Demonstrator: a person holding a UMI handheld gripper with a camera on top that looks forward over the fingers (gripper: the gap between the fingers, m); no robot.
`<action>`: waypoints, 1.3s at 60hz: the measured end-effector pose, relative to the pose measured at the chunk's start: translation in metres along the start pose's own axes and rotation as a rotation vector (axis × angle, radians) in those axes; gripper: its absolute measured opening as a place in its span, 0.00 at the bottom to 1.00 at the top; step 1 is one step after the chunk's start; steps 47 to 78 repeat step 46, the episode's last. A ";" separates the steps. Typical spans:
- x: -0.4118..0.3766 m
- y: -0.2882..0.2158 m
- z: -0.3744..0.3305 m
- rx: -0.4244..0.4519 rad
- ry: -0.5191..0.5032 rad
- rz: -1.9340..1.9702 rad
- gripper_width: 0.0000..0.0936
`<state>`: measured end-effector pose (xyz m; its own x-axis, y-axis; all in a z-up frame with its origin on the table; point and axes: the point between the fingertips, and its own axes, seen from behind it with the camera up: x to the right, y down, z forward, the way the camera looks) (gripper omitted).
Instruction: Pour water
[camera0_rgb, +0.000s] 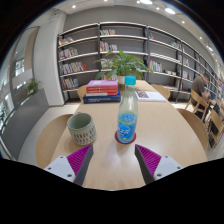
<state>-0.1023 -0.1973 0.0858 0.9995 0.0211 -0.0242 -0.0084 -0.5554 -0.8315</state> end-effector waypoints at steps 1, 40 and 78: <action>-0.003 -0.003 -0.005 0.004 -0.001 0.002 0.91; -0.034 -0.128 -0.102 0.168 0.041 -0.006 0.91; -0.033 -0.130 -0.110 0.184 0.050 0.000 0.91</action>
